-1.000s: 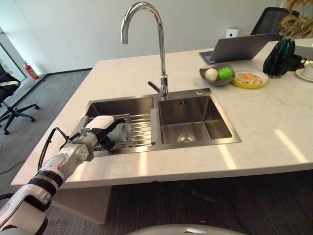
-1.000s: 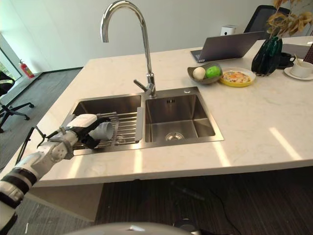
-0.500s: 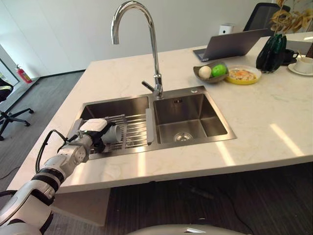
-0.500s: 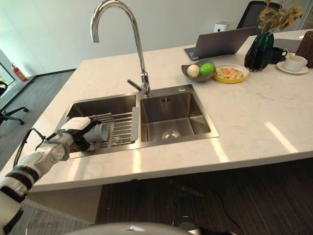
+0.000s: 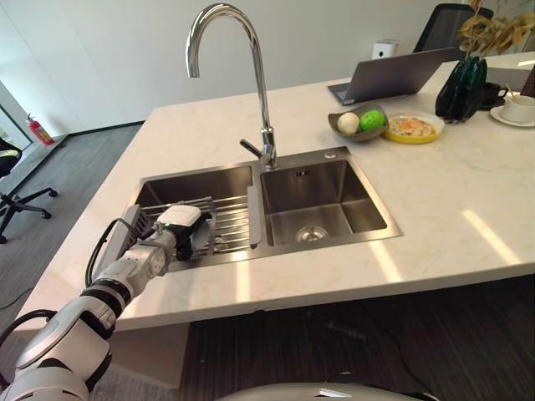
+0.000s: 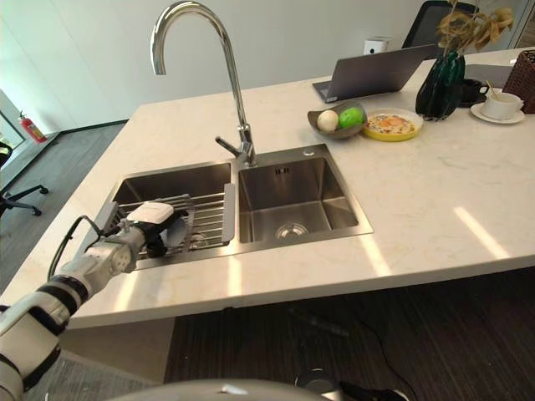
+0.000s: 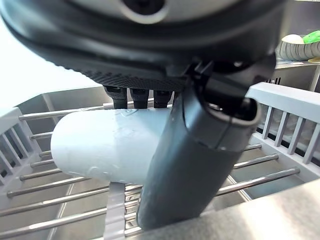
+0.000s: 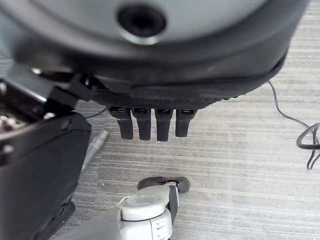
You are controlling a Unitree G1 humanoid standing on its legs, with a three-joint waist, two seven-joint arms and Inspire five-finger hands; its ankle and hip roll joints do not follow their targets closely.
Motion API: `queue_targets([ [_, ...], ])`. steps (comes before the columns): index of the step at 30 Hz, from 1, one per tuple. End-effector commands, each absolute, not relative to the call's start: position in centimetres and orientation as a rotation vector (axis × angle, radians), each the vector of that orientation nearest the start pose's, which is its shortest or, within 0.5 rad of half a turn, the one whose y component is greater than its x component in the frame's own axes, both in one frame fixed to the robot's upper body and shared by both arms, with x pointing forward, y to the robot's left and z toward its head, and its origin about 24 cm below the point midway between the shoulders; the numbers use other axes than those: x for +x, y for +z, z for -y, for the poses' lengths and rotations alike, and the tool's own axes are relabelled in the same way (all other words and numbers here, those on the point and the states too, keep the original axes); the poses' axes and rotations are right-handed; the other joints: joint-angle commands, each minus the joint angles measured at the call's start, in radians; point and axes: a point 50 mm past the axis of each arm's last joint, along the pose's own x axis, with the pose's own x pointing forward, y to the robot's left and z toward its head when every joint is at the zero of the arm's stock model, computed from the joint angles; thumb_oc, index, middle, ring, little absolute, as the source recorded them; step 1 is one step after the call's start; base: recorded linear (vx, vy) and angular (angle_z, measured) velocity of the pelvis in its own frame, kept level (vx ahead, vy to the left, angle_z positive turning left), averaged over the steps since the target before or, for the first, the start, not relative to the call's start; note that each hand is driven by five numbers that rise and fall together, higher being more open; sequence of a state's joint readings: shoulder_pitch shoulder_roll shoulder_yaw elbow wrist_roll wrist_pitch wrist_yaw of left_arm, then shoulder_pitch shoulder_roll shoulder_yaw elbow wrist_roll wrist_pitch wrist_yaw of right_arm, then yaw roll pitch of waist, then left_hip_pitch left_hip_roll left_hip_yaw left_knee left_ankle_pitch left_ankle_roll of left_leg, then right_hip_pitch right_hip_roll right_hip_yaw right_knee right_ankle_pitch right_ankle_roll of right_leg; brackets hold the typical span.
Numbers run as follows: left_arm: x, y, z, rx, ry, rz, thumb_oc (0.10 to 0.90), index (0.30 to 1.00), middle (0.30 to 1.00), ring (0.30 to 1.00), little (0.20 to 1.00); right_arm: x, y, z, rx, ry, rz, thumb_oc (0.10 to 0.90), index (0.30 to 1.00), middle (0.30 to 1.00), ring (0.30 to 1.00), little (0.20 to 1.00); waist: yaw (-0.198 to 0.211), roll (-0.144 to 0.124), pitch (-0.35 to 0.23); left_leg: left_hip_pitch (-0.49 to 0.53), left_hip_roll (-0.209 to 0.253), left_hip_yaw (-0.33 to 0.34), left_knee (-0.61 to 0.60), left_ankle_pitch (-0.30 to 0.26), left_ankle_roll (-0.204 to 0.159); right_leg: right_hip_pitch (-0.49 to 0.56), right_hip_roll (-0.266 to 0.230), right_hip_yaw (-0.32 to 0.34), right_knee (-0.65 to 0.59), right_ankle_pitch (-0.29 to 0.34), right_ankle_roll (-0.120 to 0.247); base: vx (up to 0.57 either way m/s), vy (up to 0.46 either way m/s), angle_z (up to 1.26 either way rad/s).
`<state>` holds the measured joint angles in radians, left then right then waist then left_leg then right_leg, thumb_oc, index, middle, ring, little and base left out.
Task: Place the dishes in the dishwasher.
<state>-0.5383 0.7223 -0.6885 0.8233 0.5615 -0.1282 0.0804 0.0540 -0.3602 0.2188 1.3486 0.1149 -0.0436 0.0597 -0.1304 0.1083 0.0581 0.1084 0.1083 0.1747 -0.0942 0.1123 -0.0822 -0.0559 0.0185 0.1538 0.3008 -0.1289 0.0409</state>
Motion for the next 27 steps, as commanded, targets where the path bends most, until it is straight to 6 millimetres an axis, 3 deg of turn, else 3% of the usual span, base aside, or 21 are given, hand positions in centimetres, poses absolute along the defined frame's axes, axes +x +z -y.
queue_targets([
  [1,34.6,6.7,-27.5,1.593,-0.212,-0.214,0.8,0.9,0.9,0.9,0.9,6.2,-15.6,27.6,-0.392,-0.015,-1.335,0.8,0.9,0.9,0.9,0.9,-0.026,-0.066,0.0,0.083,-0.064,-0.006,0.007,-0.11,0.003,0.186,-0.052,-0.002,-0.36,0.15,0.093,0.04,0.02,-0.05],
  [2,34.4,6.3,-27.8,1.604,-0.232,-0.249,0.8,0.9,0.9,0.9,0.9,6.1,-15.6,27.7,-0.391,-0.016,-1.343,0.8,0.9,0.9,0.9,0.9,-0.027,-0.065,-0.002,0.089,-0.066,-0.008,0.007,-0.123,0.005,0.193,-0.054,-0.001,-0.364,0.141,0.095,0.04,0.018,-0.06],
  [3,34.4,6.3,-27.7,1.604,-0.232,-0.249,0.58,0.571,0.571,0.571,0.571,6.1,-15.6,27.7,-0.391,-0.016,-1.343,0.8,0.9,0.9,0.9,0.9,-0.026,-0.065,-0.002,0.089,-0.066,-0.007,0.007,-0.123,0.005,0.193,-0.054,-0.001,-0.364,0.141,0.095,0.05,0.02,-0.05],
  [4,34.3,5.9,-28.2,1.608,-0.228,-0.281,0.4,0.3,0.3,0.3,0.3,6.1,-15.6,27.7,-0.391,-0.013,-1.346,0.8,0.9,0.9,0.9,0.9,-0.027,-0.064,-0.002,0.09,-0.067,-0.007,0.007,-0.125,0.005,0.193,-0.054,0.0,-0.364,0.141,0.095,0.0,0.0,0.0],
  [9,33.8,5.3,-29.4,1.624,-0.205,-0.351,0.4,0.3,0.3,0.3,0.3,6.1,-15.6,27.7,-0.401,-0.005,-1.352,0.8,0.9,0.9,0.9,0.9,-0.026,-0.066,-0.003,0.091,-0.067,-0.006,0.007,-0.127,0.006,0.194,-0.054,0.001,-0.365,0.142,0.094,0.0,0.0,0.0],
  [19,33.6,7.0,-30.5,1.595,-0.091,-0.265,0.4,0.3,0.3,0.3,0.3,6.1,-15.6,27.5,-0.384,-0.014,-1.34,0.8,0.9,0.9,0.9,0.9,-0.013,-0.076,-0.001,0.082,-0.064,-0.011,0.007,-0.115,0.003,0.186,-0.052,-0.005,-0.36,0.149,0.092,-0.01,-0.004,0.0],
  [22,33.7,9.5,-29.9,1.501,0.017,-0.066,0.4,0.3,0.3,0.3,0.3,6.1,-15.7,27.2,-0.369,-0.026,-1.319,0.8,0.9,0.9,0.9,0.9,-0.002,-0.083,-0.002,0.081,-0.066,-0.018,0.007,-0.117,0.002,0.189,-0.054,-0.01,-0.36,0.147,0.092,0.0,0.001,0.02],
  [23,33.3,10.7,-29.5,1.389,0.09,0.038,0.4,0.3,0.3,0.3,0.3,5.9,-15.7,27.1,-0.359,-0.036,-1.315,0.8,0.9,0.9,0.9,0.9,0.004,-0.088,-0.004,0.078,-0.066,-0.022,0.007,-0.116,0.002,0.188,-0.055,-0.013,-0.359,0.145,0.091,0.01,0.003,0.05],
  [25,32.9,11.2,-29.6,1.322,0.148,0.084,0.4,0.3,0.3,0.3,0.3,5.8,-15.8,27.1,-0.359,-0.037,-1.318,0.8,0.9,0.9,0.9,0.9,0.004,-0.09,-0.006,0.078,-0.066,-0.024,0.007,-0.117,0.001,0.189,-0.055,-0.014,-0.36,0.144,0.09,0.01,0.005,0.09],
  [27,32.4,11.8,-29.8,1.12,0.264,0.134,0.4,0.3,0.3,0.3,0.3,5.3,-15.9,26.9,-0.355,-0.045,-1.33,0.8,0.9,0.9,0.9,0.9,0.01,-0.096,-0.008,0.077,-0.067,-0.028,0.007,-0.118,0.001,0.191,-0.057,-0.018,-0.361,0.144,0.088,0.01,0.001,0.06],
])
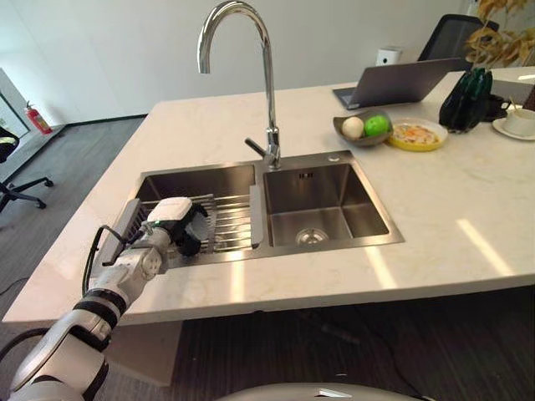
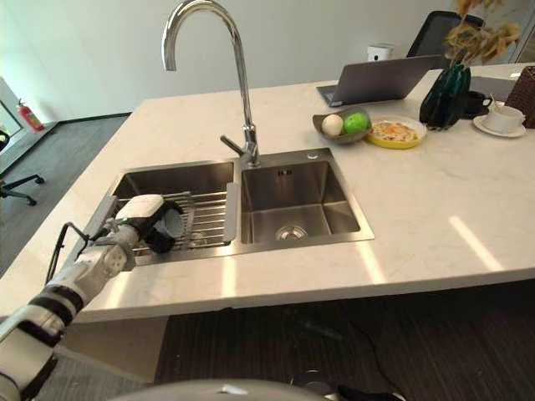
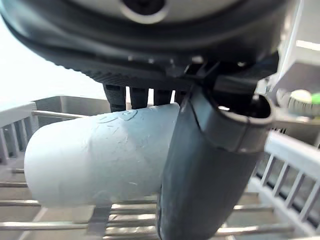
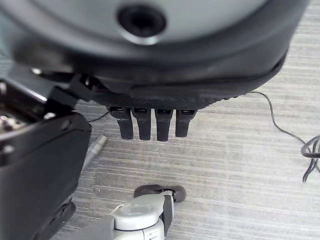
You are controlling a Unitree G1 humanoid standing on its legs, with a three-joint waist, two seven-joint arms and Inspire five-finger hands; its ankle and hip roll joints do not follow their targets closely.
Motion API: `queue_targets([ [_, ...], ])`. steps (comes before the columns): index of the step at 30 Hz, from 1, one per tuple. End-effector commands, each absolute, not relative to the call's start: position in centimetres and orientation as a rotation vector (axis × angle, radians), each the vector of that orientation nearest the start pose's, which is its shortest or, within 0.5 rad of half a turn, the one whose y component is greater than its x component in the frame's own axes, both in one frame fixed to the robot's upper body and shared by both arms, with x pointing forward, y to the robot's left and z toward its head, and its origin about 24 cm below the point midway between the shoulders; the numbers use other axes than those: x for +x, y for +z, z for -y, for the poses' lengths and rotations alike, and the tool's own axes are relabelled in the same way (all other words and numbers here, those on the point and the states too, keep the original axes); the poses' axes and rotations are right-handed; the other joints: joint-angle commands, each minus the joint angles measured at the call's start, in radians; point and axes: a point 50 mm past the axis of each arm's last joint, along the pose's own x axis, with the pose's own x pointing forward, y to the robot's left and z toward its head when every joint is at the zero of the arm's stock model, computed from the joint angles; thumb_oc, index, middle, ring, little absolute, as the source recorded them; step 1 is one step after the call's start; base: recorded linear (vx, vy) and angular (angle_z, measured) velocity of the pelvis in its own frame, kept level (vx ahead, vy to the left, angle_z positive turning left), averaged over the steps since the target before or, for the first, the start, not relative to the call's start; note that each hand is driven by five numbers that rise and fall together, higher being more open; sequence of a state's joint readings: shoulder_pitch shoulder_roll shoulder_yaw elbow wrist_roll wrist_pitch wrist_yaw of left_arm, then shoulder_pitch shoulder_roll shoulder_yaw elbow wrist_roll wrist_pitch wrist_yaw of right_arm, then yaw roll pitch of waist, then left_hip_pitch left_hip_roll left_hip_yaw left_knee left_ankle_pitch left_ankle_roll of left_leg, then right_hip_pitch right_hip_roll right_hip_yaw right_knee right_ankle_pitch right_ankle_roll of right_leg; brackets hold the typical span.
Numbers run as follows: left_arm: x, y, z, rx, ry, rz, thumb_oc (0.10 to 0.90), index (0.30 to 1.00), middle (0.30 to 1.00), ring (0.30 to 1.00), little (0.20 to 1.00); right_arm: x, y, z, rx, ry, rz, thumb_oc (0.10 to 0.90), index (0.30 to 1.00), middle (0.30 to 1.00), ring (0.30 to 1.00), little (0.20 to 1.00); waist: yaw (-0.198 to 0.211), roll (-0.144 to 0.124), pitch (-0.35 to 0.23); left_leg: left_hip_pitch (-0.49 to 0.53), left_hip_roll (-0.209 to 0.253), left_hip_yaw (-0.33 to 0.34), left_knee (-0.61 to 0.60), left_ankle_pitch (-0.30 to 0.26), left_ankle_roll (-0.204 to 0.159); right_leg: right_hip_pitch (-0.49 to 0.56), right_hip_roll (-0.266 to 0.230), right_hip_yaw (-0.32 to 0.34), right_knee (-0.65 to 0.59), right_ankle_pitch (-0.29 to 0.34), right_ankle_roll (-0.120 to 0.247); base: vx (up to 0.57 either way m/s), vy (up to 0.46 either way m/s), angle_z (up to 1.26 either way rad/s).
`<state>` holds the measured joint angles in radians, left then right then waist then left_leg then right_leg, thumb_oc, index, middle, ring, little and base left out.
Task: Place the dishes in the dishwasher.
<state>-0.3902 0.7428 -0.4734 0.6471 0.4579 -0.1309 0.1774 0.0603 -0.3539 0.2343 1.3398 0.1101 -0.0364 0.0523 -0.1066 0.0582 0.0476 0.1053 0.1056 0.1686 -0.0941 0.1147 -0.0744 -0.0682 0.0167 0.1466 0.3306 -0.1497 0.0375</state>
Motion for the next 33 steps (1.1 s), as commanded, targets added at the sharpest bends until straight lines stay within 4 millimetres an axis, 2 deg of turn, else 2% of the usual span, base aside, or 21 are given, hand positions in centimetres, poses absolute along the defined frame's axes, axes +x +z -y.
queue_targets([
  [1,32.2,12.2,-29.5,0.999,0.328,0.18,0.4,0.3,0.3,0.3,0.3,5.2,-15.9,26.8,-0.352,-0.048,-1.335,0.8,0.9,0.9,0.9,0.9,-0.012,-0.048,0.001,0.081,-0.064,-0.022,0.007,-0.121,-0.007,0.205,-0.056,-0.013,-0.391,0.164,0.089,0.02,-0.001,0.03],
  [3,31.8,14.4,-27.6,0.663,0.423,0.361,0.4,0.3,0.3,0.3,0.3,5.0,-16.0,26.8,-0.358,-0.061,-1.345,0.8,0.9,0.9,0.9,0.9,-0.009,-0.055,-0.001,0.08,-0.064,-0.027,0.007,-0.124,-0.007,0.209,-0.058,-0.017,-0.394,0.163,0.083,0.02,0.003,0.08],
  [5,31.4,16.4,-26.8,0.519,0.465,0.491,0.4,0.3,0.3,0.3,0.3,5.1,-15.9,26.9,-0.363,-0.065,-1.339,0.8,0.9,0.9,0.9,0.9,-0.012,-0.058,-0.002,0.081,-0.064,-0.028,0.007,-0.126,-0.006,0.212,-0.06,-0.018,-0.394,0.163,0.08,0.01,0.008,0.09],
  [6,31.3,16.4,-26.8,0.518,0.466,0.49,0.4,0.3,0.3,0.3,0.3,5.1,-15.9,26.9,-0.364,-0.065,-1.339,0.8,0.9,0.9,0.9,0.9,-0.013,-0.058,-0.002,0.081,-0.064,-0.028,0.007,-0.127,-0.006,0.212,-0.06,-0.019,-0.394,0.163,0.08,0.01,0.008,0.06],
  [7,31.3,17.1,-26.5,0.473,0.472,0.529,0.4,0.3,0.3,0.3,0.3,5.2,-15.9,26.9,-0.368,-0.065,-1.334,0.8,0.9,0.9,0.9,0.9,-0.013,-0.059,-0.002,0.081,-0.065,-0.03,0.007,-0.127,-0.006,0.213,-0.06,-0.018,-0.394,0.163,0.079,0.0,0.0,0.0],
  [8,31.0,18.6,-25.6,0.402,0.453,0.615,0.4,0.3,0.3,0.3,0.3,5.4,-15.9,27.0,-0.378,-0.06,-1.329,0.8,0.9,0.9,0.9,0.9,-0.014,-0.06,-0.004,0.081,-0.066,-0.031,0.007,-0.128,-0.006,0.214,-0.061,-0.018,-0.394,0.162,0.077,0.0,0.0,0.0],
  [10,30.8,19.9,-24.8,0.339,0.436,0.682,0.4,0.3,0.3,0.3,0.3,5.4,-15.8,27.0,-0.386,-0.059,-1.329,0.8,0.9,0.9,0.9,0.9,-0.014,-0.06,-0.004,0.081,-0.066,-0.032,0.007,-0.129,-0.005,0.214,-0.061,-0.019,-0.393,0.162,0.076,0.0,0.0,0.0],
  [16,29.7,22.3,-23.2,0.217,0.386,0.823,0.4,0.3,0.3,0.3,0.3,5.4,-15.9,27.0,-0.392,-0.06,-1.33,0.8,0.9,0.9,0.9,0.9,-0.011,-0.063,-0.005,0.08,-0.066,-0.039,0.007,-0.132,-0.005,0.218,-0.063,-0.025,-0.398,0.162,0.073,0.0,0.0,0.0],
  [19,28.5,23.6,-22.3,0.088,0.343,0.91,0.4,0.3,0.3,0.3,0.3,5.0,-15.9,27.0,-0.395,-0.061,-1.345,0.8,0.9,0.9,0.9,0.9,-0.005,-0.065,-0.004,0.076,-0.066,-0.045,0.007,-0.131,-0.004,0.221,-0.063,-0.029,-0.4,0.16,0.07,0.0,-0.002,0.03],
  [22,27.7,24.4,-21.8,-0.008,0.308,0.964,0.4,0.3,0.3,0.3,0.3,5.1,-15.9,27.1,-0.402,-0.062,-1.347,0.8,0.9,0.9,0.9,0.9,0.0,-0.064,-0.002,0.07,-0.066,-0.048,0.007,-0.124,-0.005,0.215,-0.063,-0.034,-0.397,0.164,0.069,-0.01,-0.005,0.05],
  [26,26.5,24.8,-21.9,-0.004,0.315,1.015,0.4,0.3,0.3,0.3,0.3,5.2,-15.9,26.9,-0.397,-0.064,-1.333,0.8,0.9,0.9,0.9,0.9,0.011,-0.063,-0.001,0.069,-0.068,-0.058,0.007,-0.125,-0.003,0.218,-0.063,-0.036,-0.398,0.161,0.066,-0.01,-0.011,0.06],
  [29,25.7,24.4,-22.3,0.017,0.317,1.014,0.4,0.3,0.3,0.3,0.3,5.5,-15.9,26.7,-0.4,-0.054,-1.322,0.8,0.9,0.9,0.9,0.9,0.022,-0.061,0.002,0.07,-0.068,-0.065,0.007,-0.122,-0.003,0.218,-0.062,-0.034,-0.399,0.16,0.064,-0.01,-0.025,0.02],
  [31,24.7,23.4,-23.0,0.044,0.305,0.992,0.4,0.3,0.3,0.3,0.3,5.8,-15.9,26.6,-0.411,-0.034,-1.313,0.8,0.9,0.9,0.9,0.9,0.047,-0.059,0.013,0.068,-0.067,-0.082,0.014,-0.111,-0.005,0.217,-0.062,-0.033,-0.4,0.158,0.061,-0.03,-0.054,0.0],
  [33,23.8,22.0,-23.5,0.02,0.31,0.946,0.4,0.3,0.3,0.3,0.3,6.2,-15.9,26.4,-0.436,-0.004,-1.304,0.8,0.9,0.9,0.9,0.9,0.079,-0.061,0.039,0.024,-0.071,-0.114,0.071,-0.109,-0.01,0.212,-0.069,-0.041,-0.4,0.159,0.055,-0.14,-0.065,0.02],
])
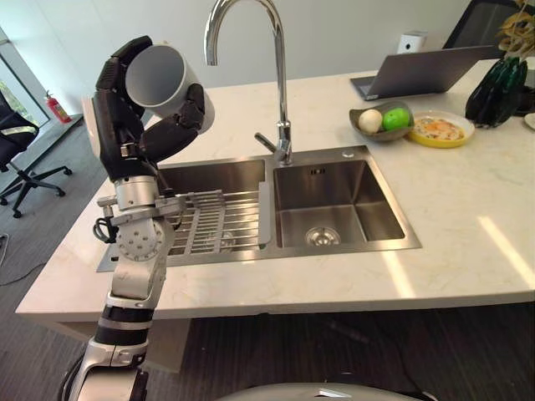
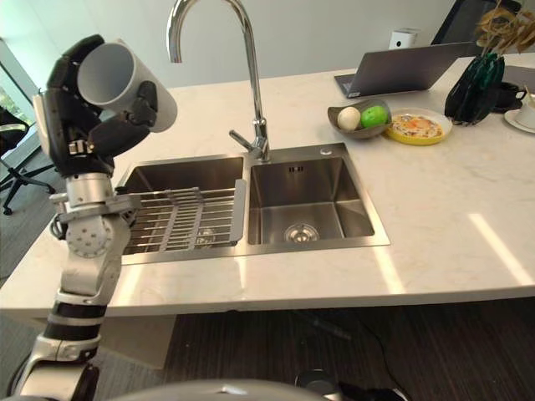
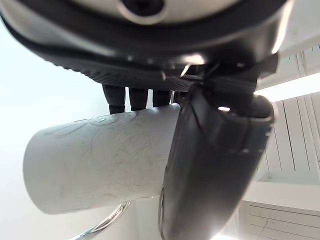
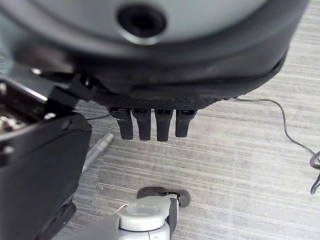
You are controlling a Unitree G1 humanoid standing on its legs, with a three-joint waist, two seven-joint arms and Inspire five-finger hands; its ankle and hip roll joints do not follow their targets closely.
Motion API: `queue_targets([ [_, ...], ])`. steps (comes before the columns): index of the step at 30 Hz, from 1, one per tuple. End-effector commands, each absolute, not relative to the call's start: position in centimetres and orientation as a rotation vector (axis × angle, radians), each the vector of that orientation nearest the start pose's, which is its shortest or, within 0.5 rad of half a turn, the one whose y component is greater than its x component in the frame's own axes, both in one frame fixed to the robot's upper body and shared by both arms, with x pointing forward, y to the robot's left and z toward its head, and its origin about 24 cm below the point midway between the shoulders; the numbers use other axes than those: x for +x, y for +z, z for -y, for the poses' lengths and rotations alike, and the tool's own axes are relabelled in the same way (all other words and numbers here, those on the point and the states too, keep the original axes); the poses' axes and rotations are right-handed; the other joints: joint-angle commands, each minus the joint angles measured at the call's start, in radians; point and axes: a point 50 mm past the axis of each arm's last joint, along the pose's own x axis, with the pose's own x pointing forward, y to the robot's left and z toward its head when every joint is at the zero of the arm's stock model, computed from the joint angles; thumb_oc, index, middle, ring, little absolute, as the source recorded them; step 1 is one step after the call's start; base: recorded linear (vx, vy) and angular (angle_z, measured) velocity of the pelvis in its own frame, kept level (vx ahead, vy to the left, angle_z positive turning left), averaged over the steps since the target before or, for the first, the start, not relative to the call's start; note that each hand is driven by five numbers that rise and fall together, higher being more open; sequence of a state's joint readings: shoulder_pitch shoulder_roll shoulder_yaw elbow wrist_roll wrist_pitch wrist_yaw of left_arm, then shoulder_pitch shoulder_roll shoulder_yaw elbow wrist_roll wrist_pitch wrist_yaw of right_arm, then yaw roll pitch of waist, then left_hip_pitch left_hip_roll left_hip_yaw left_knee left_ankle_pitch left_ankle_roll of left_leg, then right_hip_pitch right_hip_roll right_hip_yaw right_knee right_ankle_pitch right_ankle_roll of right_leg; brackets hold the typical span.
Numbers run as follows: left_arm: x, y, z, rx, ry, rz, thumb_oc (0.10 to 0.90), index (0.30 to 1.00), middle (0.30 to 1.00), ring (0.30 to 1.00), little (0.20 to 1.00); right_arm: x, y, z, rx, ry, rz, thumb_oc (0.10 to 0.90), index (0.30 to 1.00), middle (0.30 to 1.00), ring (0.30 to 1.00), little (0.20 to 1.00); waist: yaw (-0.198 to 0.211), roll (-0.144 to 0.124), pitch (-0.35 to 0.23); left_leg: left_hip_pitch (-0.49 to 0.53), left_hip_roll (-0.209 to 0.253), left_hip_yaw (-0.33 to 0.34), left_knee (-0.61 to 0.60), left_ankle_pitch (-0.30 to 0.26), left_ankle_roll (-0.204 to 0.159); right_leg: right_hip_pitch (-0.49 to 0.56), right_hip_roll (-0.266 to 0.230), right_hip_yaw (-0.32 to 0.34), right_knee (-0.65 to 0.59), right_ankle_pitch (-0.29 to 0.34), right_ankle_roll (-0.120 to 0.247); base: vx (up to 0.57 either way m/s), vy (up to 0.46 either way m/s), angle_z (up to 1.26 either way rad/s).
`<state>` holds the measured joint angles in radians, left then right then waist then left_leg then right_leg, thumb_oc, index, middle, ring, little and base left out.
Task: Place the dishes in the dishwasher.
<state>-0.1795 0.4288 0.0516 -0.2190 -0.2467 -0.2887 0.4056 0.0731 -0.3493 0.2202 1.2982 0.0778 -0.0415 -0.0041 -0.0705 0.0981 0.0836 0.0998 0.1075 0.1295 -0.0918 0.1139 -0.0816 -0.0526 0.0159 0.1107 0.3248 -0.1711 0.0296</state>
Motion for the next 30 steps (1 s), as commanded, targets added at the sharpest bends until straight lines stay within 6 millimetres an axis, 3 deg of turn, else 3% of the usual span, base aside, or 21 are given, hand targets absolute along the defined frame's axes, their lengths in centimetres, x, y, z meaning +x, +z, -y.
queue_targets([
  [1,23.0,20.6,-23.7,-0.002,0.307,0.898,0.4,0.3,0.3,0.3,0.3,6.8,-15.8,26.5,-0.448,0.003,-1.291,0.8,0.9,0.9,0.9,0.9,0.085,-0.098,0.036,-0.027,-0.081,-0.113,0.129,-0.085,-0.014,0.191,-0.078,-0.028,-0.395,0.184,0.06,-0.21,-0.05,0.11],
  [3,22.3,19.8,-24.0,-0.013,0.313,0.866,0.4,0.3,0.3,0.3,0.3,7.2,-15.5,27.1,-0.461,-0.008,-1.276,0.8,0.9,0.9,0.9,0.9,0.128,-0.087,0.075,-0.109,-0.099,-0.158,0.185,-0.029,-0.04,0.19,-0.096,-0.08,-0.404,0.185,0.059,-0.21,-0.015,0.4],
  [4,22.3,19.8,-24.0,-0.014,0.313,0.865,0.4,0.3,0.3,0.3,0.3,7.2,-15.5,27.1,-0.462,-0.008,-1.276,0.8,0.9,0.9,0.9,0.9,0.121,-0.087,0.071,-0.118,-0.101,-0.166,0.19,-0.028,-0.041,0.187,-0.097,-0.088,-0.404,0.184,0.059,-0.2,0.016,0.9],
  [5,22.1,19.4,-24.0,-0.023,0.299,0.85,0.4,0.3,0.3,0.3,0.3,7.4,-15.2,27.7,-0.47,-0.025,-1.267,0.8,0.9,0.9,0.9,0.9,0.149,-0.076,0.086,-0.167,-0.11,-0.185,0.185,0.011,-0.06,0.179,-0.115,-0.13,-0.412,0.188,0.062,-0.1,0.016,0.77],
  [9,22.0,19.4,-24.0,-0.023,0.3,0.849,0.4,0.3,0.3,0.3,0.3,7.4,-15.2,27.7,-0.47,-0.025,-1.268,0.8,0.9,0.9,0.9,0.9,0.146,-0.076,0.083,-0.171,-0.111,-0.188,0.186,0.011,-0.06,0.177,-0.115,-0.134,-0.412,0.188,0.062,-0.11,-0.01,1.1],
  [10,22.9,20.1,-22.8,-0.034,0.234,0.856,0.4,0.3,0.3,0.3,0.3,5.0,-15.3,28.6,-0.483,-0.069,-1.326,0.8,0.9,0.9,0.9,0.9,0.208,-0.039,0.09,-0.222,-0.054,-0.144,0.069,0.063,-0.08,0.163,-0.151,-0.345,-0.401,0.17,0.073,-0.34,-0.056,1.17],
  [11,22.9,20.1,-22.7,-0.035,0.233,0.857,0.4,0.3,0.3,0.3,0.3,5.0,-15.3,28.6,-0.482,-0.071,-1.325,0.8,0.9,0.9,0.9,0.9,0.2,-0.037,0.09,-0.228,-0.055,-0.155,0.071,0.067,-0.08,0.164,-0.149,-0.357,-0.402,0.172,0.073,-0.49,-0.024,1.44],
  [14,23.2,20.7,-22.2,-0.067,0.204,0.885,0.4,0.3,0.3,0.3,0.3,4.8,-15.3,28.8,-0.43,-0.16,-1.329,0.8,0.9,0.9,0.9,0.9,0.168,-0.051,0.071,-0.164,0.07,0.0,0.156,0.008,-0.092,0.162,-0.197,-0.503,-0.4,0.179,0.083,-0.32,0.11,3.3],
  [15,23.4,21.1,-21.6,-0.08,0.172,0.901,0.4,0.3,0.3,0.3,0.3,5.0,-15.4,28.2,-0.376,-0.18,-1.306,0.8,0.9,0.9,0.9,0.9,0.147,-0.063,0.056,-0.092,0.169,0.115,0.186,-0.006,-0.118,0.162,-0.236,-0.597,-0.39,0.201,0.096,-0.3,0.164,1.33],
  [16,23.4,21.1,-21.6,-0.08,0.172,0.9,0.4,0.3,0.3,0.3,0.3,5.0,-15.4,28.2,-0.376,-0.181,-1.307,0.8,0.9,0.9,0.9,0.9,0.147,-0.062,0.059,-0.088,0.171,0.113,0.186,-0.006,-0.119,0.167,-0.234,-0.598,-0.39,0.2,0.096,-0.3,0.192,1.3],
  [18,23.8,21.8,-21.0,-0.053,0.128,0.928,0.4,0.3,0.3,0.3,0.3,5.5,-15.6,27.1,-0.311,-0.155,-1.255,0.8,0.9,0.9,0.9,0.9,0.125,-0.078,0.023,-0.001,0.248,0.229,0.213,-0.02,-0.167,0.166,-0.3,-0.712,-0.365,0.233,0.121,-0.2,0.212,1.42],
  [20,23.9,22.1,-20.6,-0.042,0.109,0.938,0.4,0.3,0.3,0.3,0.3,5.4,-15.6,27.0,-0.277,-0.178,-1.247,0.8,0.9,0.9,0.9,0.9,0.112,-0.08,0.013,0.015,0.24,0.24,0.21,-0.046,-0.172,0.165,-0.319,-0.746,-0.355,0.247,0.129,-0.13,0.205,1.62],
  [23,24.3,22.7,-19.7,0.06,0.074,0.953,0.4,0.3,0.3,0.3,0.3,4.7,-15.8,26.7,-0.204,-0.26,-1.254,0.8,0.9,0.9,0.9,0.9,0.102,-0.096,-0.02,0.009,0.176,0.287,0.079,-0.09,-0.127,0.167,-0.399,-0.815,-0.32,0.333,0.185,-0.1,0.385,2.42],
  [24,24.3,22.7,-19.6,0.061,0.073,0.953,0.4,0.3,0.3,0.3,0.3,4.7,-15.8,26.6,-0.203,-0.261,-1.254,0.8,0.9,0.9,0.9,0.9,0.1,-0.1,-0.021,0.008,0.168,0.284,0.076,-0.091,-0.121,0.167,-0.407,-0.819,-0.318,0.337,0.19,-0.04,0.534,1.65],
  [25,24.2,22.8,-19.8,0.111,0.078,0.956,0.4,0.3,0.3,0.3,0.3,5.2,-15.9,26.1,-0.173,-0.277,-1.238,0.8,0.9,0.9,0.9,0.9,0.107,-0.114,-0.021,0.006,0.116,0.259,0.028,-0.099,-0.093,0.167,-0.435,-0.817,-0.293,0.359,0.205,0.01,0.422,0.55],
  [26,24.2,22.7,-19.9,0.112,0.086,0.95,0.4,0.3,0.3,0.3,0.3,5.5,-16.1,25.2,-0.078,-0.32,-1.206,0.8,0.9,0.9,0.9,0.9,0.104,-0.126,-0.016,0.003,0.094,0.246,0.016,-0.114,-0.077,0.167,-0.448,-0.8,-0.265,0.369,0.215,0.05,0.474,0.26],
  [28,24.3,22.6,-19.7,0.113,0.083,0.943,0.4,0.3,0.3,0.3,0.3,5.4,-16.3,24.6,-0.033,-0.335,-1.201,0.8,0.9,0.9,0.9,0.9,0.101,-0.145,-0.009,0.004,0.074,0.229,0.015,-0.134,-0.06,0.157,-0.461,-0.772,-0.232,0.377,0.219,0.02,0.164,0.72],
  [29,24.3,22.5,-19.5,0.123,0.072,0.942,0.4,0.3,0.3,0.3,0.3,5.8,-16.3,24.2,0.003,-0.353,-1.174,0.8,0.9,0.9,0.9,0.9,0.068,-0.155,0.009,-0.003,0.059,0.213,0.014,-0.123,-0.05,0.129,-0.433,-0.661,-0.233,0.391,0.211,0.11,0.3,0.77],
  [30,24.6,22.5,-18.6,0.096,0.032,0.948,0.4,0.3,0.3,0.3,0.3,6.4,-16.2,23.9,0.034,-0.349,-1.15,0.8,0.9,0.9,0.9,0.9,0.016,-0.152,0.022,-0.005,0.038,0.136,0.004,-0.121,-0.037,0.033,-0.295,-0.303,-0.238,0.319,0.194,0.11,0.289,0.93],
])
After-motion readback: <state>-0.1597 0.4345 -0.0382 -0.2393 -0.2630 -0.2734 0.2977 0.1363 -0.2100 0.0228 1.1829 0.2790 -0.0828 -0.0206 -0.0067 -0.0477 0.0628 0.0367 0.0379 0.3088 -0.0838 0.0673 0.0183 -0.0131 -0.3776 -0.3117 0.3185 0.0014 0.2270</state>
